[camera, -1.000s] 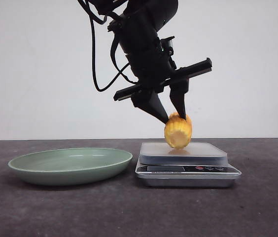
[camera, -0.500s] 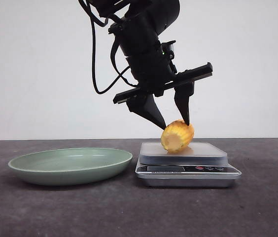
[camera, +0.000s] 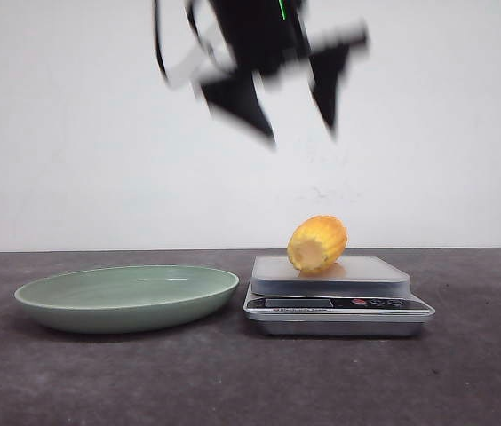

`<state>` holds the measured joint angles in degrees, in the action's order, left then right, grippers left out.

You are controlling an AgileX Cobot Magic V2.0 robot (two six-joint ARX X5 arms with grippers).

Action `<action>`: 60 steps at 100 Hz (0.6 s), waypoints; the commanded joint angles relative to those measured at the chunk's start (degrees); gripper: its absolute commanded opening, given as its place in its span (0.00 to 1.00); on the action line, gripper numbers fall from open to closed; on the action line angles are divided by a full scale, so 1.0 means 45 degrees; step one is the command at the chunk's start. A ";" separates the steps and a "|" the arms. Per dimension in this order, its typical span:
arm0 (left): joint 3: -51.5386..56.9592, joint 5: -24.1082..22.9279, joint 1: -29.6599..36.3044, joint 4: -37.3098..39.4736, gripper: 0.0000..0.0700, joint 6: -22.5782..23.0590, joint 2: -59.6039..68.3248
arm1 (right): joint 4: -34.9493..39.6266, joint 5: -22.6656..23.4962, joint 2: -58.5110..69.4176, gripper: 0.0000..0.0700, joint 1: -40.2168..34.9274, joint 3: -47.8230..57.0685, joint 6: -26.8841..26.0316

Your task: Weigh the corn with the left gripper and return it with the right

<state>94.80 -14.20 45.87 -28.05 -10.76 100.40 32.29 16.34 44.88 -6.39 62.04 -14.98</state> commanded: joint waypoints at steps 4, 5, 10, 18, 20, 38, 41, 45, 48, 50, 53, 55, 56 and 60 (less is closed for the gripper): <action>0.0379 -0.0918 -0.0131 -0.0466 0.67 0.1554 -0.1870 | -0.0180 0.0005 0.0180 1.00 -0.0083 0.0243 0.0257; 0.0379 -0.0967 -0.0155 -0.0525 0.67 0.1569 -0.2064 | -0.0204 0.0015 0.0204 1.00 -0.0097 0.0243 0.0277; 0.0379 -0.1005 -0.0311 -0.0806 0.67 0.1593 -0.3007 | -0.0291 0.0044 0.0325 1.00 -0.0199 0.0243 0.0374; 0.0379 -0.1224 -0.0602 -0.1326 0.67 0.1593 -0.4512 | -0.0534 0.0039 0.0675 1.00 -0.0563 0.0243 0.0384; 0.0379 -0.1336 -0.0661 -0.1511 0.67 0.1598 -0.4862 | -0.0602 0.0039 0.0767 1.00 -0.0685 0.0243 0.0374; 0.0379 -0.3565 -0.0719 -0.3570 0.55 0.2409 -0.7645 | -0.1311 -0.0267 0.2166 1.00 -0.2059 0.0243 0.0126; 0.0379 -0.3750 -0.0665 -0.3929 0.55 0.2424 -0.8043 | -0.1452 -0.0408 0.2458 1.00 -0.2336 0.0243 0.0078; 0.0379 -0.3866 -0.0583 -0.4401 0.55 0.2419 -0.8558 | -0.1613 -0.0612 0.2861 1.00 -0.2715 0.0243 0.0058; 0.0374 -0.3905 -0.0515 -0.4755 0.55 0.2244 -0.8927 | -0.1773 -0.0831 0.3240 1.00 -0.3060 0.0243 0.0000; 0.0374 -0.3920 -0.0486 -0.4988 0.56 0.2108 -0.9175 | -0.1855 -0.0952 0.3415 1.00 -0.3201 0.0243 -0.0024; 0.0374 -0.3925 -0.0452 -0.5367 0.56 0.1865 -0.9534 | -0.2016 -0.1156 0.3750 1.00 -0.3487 0.0243 -0.0058; 0.0374 -0.3954 -0.0442 -0.5629 0.56 0.1719 -0.9768 | -0.2118 -0.1297 0.3988 1.00 -0.3662 0.0243 -0.0058; 0.0374 -0.3959 -0.0442 -0.5765 0.56 0.1642 -0.9879 | -0.2186 -0.1389 0.4163 1.00 -0.3798 0.0243 -0.0058; 0.0369 -0.4051 -0.0442 -0.6324 0.56 0.1370 -1.0297 | -0.2327 -0.1661 0.4580 1.00 -0.4080 0.0243 -0.0063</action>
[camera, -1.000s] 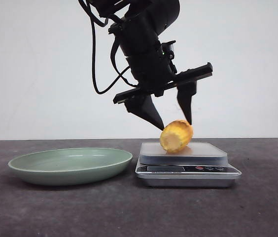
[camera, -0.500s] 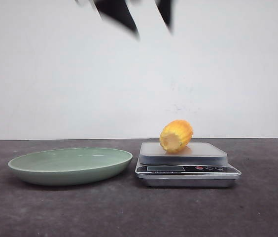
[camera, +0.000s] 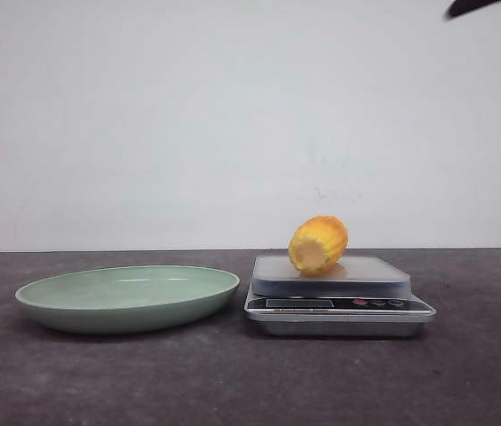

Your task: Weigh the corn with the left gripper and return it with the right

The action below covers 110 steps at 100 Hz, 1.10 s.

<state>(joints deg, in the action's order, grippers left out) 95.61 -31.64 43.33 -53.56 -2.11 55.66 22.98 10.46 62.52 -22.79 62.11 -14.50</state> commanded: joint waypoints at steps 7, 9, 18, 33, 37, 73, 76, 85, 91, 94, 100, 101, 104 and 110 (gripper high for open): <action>0.0185 -0.0704 0.0121 -0.1647 0.56 -0.0942 -0.1093 | -0.0520 -0.0845 0.1549 1.00 -0.0884 0.0228 -0.0287; 0.0180 -0.0899 0.0121 -0.1919 0.56 -0.1054 -0.1282 | -0.0573 -0.0976 0.1802 1.00 -0.0971 0.0228 -0.0330; 0.0155 -0.1277 0.0121 -0.2982 0.56 -0.1617 -0.2220 | -0.0874 -0.1093 0.2890 0.99 -0.1205 0.0228 -0.0675; 0.0019 -0.1311 0.0121 -0.4585 0.56 -0.2715 -0.3730 | -0.1248 -0.1224 0.4464 0.93 -0.1331 0.0228 -0.1035; -0.0063 -0.1355 0.0121 -0.5008 0.56 -0.3026 -0.4104 | -0.1331 -0.1389 0.4828 0.88 -0.1375 0.0228 -0.1030; -0.2778 -0.1695 0.0097 -0.6387 0.56 -0.5027 -0.7310 | -0.1501 -0.1719 0.6883 0.84 -0.1855 0.0228 -0.1671; -0.3094 -0.1690 0.0097 -0.6387 0.56 -0.5158 -0.7538 | -0.1530 -0.1773 0.6989 0.84 -0.1914 0.0228 -0.1690; -0.3973 -0.1685 0.0097 -0.6387 0.56 -0.5435 -0.8136 | -0.1486 -0.2157 0.7179 0.76 -0.2035 0.0228 -0.1807; -0.4522 -0.1681 0.0097 -0.6387 0.56 -0.5586 -0.8451 | -0.1481 -0.2312 0.7261 0.70 -0.2123 0.0228 -0.1928; -0.4707 -0.1681 0.0097 -0.6387 0.56 -0.5668 -0.8544 | -0.1486 -0.2404 0.7276 0.68 -0.2161 0.0223 -0.1987; -0.5095 -0.1671 0.0102 -0.6382 0.56 -0.5790 -0.8694 | -0.1569 -0.2463 0.7329 0.62 -0.2225 0.0223 -0.2021; -0.5163 -0.1666 0.0102 -0.6382 0.56 -0.5790 -0.8709 | -0.1574 -0.2511 0.7334 0.59 -0.2234 0.0223 -0.2025; -0.5289 -0.1671 0.0102 -0.6392 0.56 -0.5785 -0.8733 | -0.1583 -0.2652 0.7334 0.54 -0.2234 0.0228 -0.2040; -0.5479 -0.1676 0.0102 -0.6397 0.56 -0.5775 -0.8733 | -0.1554 -0.2837 0.7339 0.33 -0.2239 0.0223 -0.2064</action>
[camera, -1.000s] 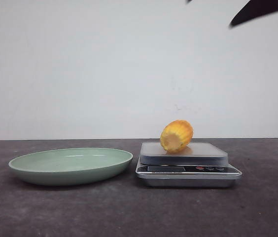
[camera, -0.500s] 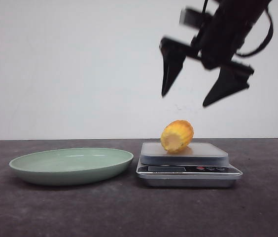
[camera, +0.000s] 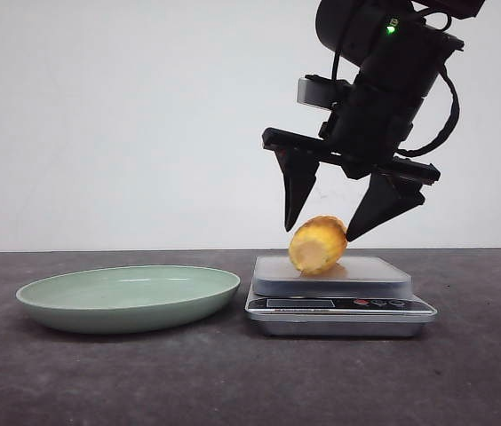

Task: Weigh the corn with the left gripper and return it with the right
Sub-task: 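Close the right gripper on the corn and lift it off the scale, then carry the corn to the green plate, lower it, open the right gripper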

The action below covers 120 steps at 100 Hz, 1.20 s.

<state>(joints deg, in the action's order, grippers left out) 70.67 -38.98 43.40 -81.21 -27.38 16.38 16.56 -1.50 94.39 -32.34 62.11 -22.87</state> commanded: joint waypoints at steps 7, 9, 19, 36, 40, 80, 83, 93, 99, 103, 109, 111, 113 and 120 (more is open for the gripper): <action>-0.0087 -0.0155 0.0087 -0.0199 0.56 -0.0078 -0.0005 | -0.0049 -0.0466 0.0262 0.05 -0.0121 0.0223 -0.0403; -0.0117 -0.0199 0.0087 -0.0185 0.56 -0.0078 -0.0005 | -0.0063 -0.0486 0.0262 0.01 -0.0117 0.0223 -0.0432; -0.0146 -0.0398 0.0087 -0.0136 0.56 -0.0068 -0.0005 | -0.0243 -0.0719 0.0267 0.00 -0.0117 0.0223 -0.0593; -0.0146 -0.0403 0.0087 -0.0126 0.56 -0.0029 -0.0005 | -0.0350 -0.1049 0.0257 0.00 -0.0121 0.0228 -0.0588; -0.0146 -0.0403 0.0087 -0.0117 0.56 -0.0029 -0.0005 | -0.0374 -0.1054 0.0228 0.00 -0.0121 0.0243 -0.0583; -0.0146 -0.0403 0.0087 -0.0024 0.56 -0.0034 -0.0005 | -0.0267 -0.0923 -0.1622 0.00 -0.1389 0.1812 0.0860; -0.0146 -0.0413 0.0087 -0.0010 0.56 -0.0034 -0.0005 | -0.0170 -0.0928 -0.1622 0.00 -0.1632 0.2161 0.0942; -0.0146 -0.0442 0.0087 0.0000 0.56 -0.0087 -0.0005 | -0.0049 -0.0933 -0.1379 0.00 -0.2370 0.3254 0.0947; -0.0146 -0.0442 0.0087 0.0000 0.56 -0.0092 -0.0005 | -0.0155 -0.1025 -0.1025 0.00 -0.2905 0.3847 0.0918; -0.0146 -0.0442 0.0087 0.0005 0.56 -0.0112 -0.0005 | -0.0185 -0.1035 -0.0729 0.00 -0.3191 0.4216 0.0879; -0.0146 -0.0437 0.0087 0.0005 0.56 -0.0155 -0.0005 | -0.0248 -0.1030 -0.0199 0.00 -0.3453 0.4668 0.0714; -0.0146 -0.0437 0.0087 0.0010 0.56 -0.0180 -0.0005 | -0.0248 -0.1030 -0.0005 0.00 -0.3541 0.4789 0.0627; -0.0146 -0.0437 0.0087 0.0029 0.56 -0.0185 -0.0005 | -0.0253 -0.1030 0.0180 0.00 -0.3619 0.4896 0.0549; -0.0146 -0.0452 0.0087 0.0248 0.56 -0.0330 -0.0005 | -0.0262 -0.1015 0.0981 0.00 -0.3866 0.5202 0.0408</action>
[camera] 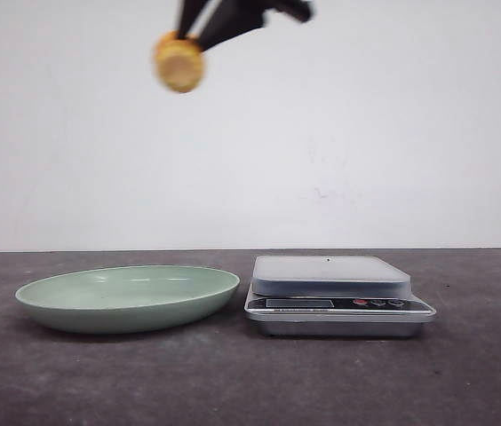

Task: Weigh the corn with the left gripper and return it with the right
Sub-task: 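Carry the corn to the green plate, lower it, open the right gripper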

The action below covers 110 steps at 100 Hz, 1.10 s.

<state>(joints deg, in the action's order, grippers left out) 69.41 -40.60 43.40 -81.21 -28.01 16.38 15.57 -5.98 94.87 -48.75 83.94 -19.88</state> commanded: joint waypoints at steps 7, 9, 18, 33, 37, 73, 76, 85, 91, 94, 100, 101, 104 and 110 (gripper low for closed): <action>0.0136 -0.0136 0.0087 0.0695 0.56 -0.0180 -0.0005 | -0.0136 -0.0044 0.1530 0.00 -0.0364 0.0389 -0.0374; 0.0136 -0.0136 0.0087 0.0831 0.56 -0.0175 -0.0005 | -0.0155 -0.0058 0.1739 0.00 -0.0398 0.0389 -0.0486; 0.0136 -0.0131 0.0087 0.1209 0.56 -0.0141 -0.0005 | -0.0219 -0.0112 0.2681 0.00 -0.0500 0.0389 -0.0913; 0.0136 -0.0126 0.0087 0.1190 0.56 -0.0126 -0.0005 | -0.0214 -0.0015 0.4090 0.00 -0.0593 0.0389 -0.1268; 0.0136 -0.0126 0.0087 0.1166 0.56 -0.0126 -0.0005 | -0.0214 -0.0015 0.4420 0.00 -0.0646 0.0389 -0.1273; 0.0136 -0.0112 0.0087 0.0874 0.56 -0.0126 -0.0005 | -0.0432 -0.0185 0.5129 0.89 -0.0865 0.0389 -0.1583; 0.0136 -0.0112 0.0087 0.0865 0.56 -0.0126 -0.0005 | -0.0452 -0.0170 0.5115 0.89 -0.0865 0.0398 -0.1574; 0.0136 -0.0112 0.0087 0.0753 0.56 -0.0121 -0.0005 | -0.0306 -0.0248 0.4847 0.89 -0.0821 0.0447 -0.1243; 0.0136 -0.0112 0.0087 0.0612 0.56 -0.0107 -0.0005 | -0.0170 -0.0359 0.4459 0.89 -0.0709 0.0452 -0.0826; 0.0136 -0.0112 0.0087 0.0559 0.56 -0.0068 -0.0005 | -0.0073 -0.0369 0.4197 0.89 -0.0612 0.0452 -0.0593; 0.0136 -0.0112 0.0087 0.0510 0.56 0.0053 -0.0005 | 0.0121 -0.0369 0.3580 0.89 -0.0345 0.0452 -0.0146; 0.0136 -0.0112 0.0087 0.0510 0.56 0.0058 -0.0005 | 0.0151 -0.0364 0.3468 0.89 -0.0296 0.0452 -0.0083; 0.0136 -0.0112 0.0087 0.0520 0.56 0.0073 -0.0005 | 0.0248 -0.0350 0.3084 0.89 -0.0126 0.0452 0.0073; 0.0136 -0.0117 0.0087 0.0539 0.56 0.0087 -0.0005 | 0.0476 -0.0272 0.2225 0.89 0.0282 0.0452 0.0389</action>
<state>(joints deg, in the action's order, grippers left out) 69.36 -40.73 43.40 -79.31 -28.10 16.38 17.78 -7.11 108.71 -48.99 84.60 -21.26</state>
